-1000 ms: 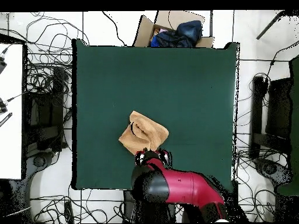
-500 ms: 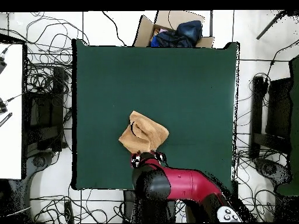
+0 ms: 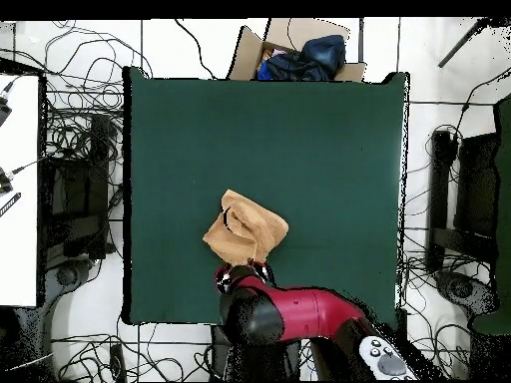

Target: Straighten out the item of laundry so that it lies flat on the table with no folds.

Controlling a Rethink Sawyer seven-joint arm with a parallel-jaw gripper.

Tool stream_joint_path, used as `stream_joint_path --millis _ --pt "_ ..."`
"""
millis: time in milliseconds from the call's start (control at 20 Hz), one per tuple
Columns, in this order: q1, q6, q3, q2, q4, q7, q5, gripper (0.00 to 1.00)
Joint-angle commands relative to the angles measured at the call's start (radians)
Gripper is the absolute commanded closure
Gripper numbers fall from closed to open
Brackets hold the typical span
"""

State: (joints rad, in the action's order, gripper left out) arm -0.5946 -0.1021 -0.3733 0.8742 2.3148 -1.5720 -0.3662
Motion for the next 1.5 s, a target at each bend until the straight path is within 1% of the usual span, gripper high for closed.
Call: stream_joint_path --millis 50,250,300,400,550,700,850,1050,1250,1500 --pt "0.032 0.034 0.005 -0.047 -0.043 -0.072 -0.075 0.00" --pt "0.023 0.088 0.008 -0.075 -0.066 -0.092 -0.112 0.00" --pt "0.025 0.137 0.019 -0.080 -0.074 -0.107 -0.121 0.00" --pt "0.025 0.190 0.033 -0.079 -0.083 -0.125 -0.128 0.00" --pt "0.020 0.233 0.046 -0.065 -0.085 -0.148 -0.120 0.00" --pt "0.017 0.258 0.059 -0.038 -0.076 -0.171 -0.085 0.00" --pt "-0.016 0.258 0.024 -0.039 -0.050 -0.215 -0.026 0.00" --pt "-0.035 0.242 0.011 -0.063 -0.033 -0.261 0.054 0.00" --pt "-0.024 0.202 0.063 -0.081 -0.044 -0.243 0.102 0.00" --pt "0.045 0.111 0.191 -0.121 -0.104 -0.140 0.090 0.00"
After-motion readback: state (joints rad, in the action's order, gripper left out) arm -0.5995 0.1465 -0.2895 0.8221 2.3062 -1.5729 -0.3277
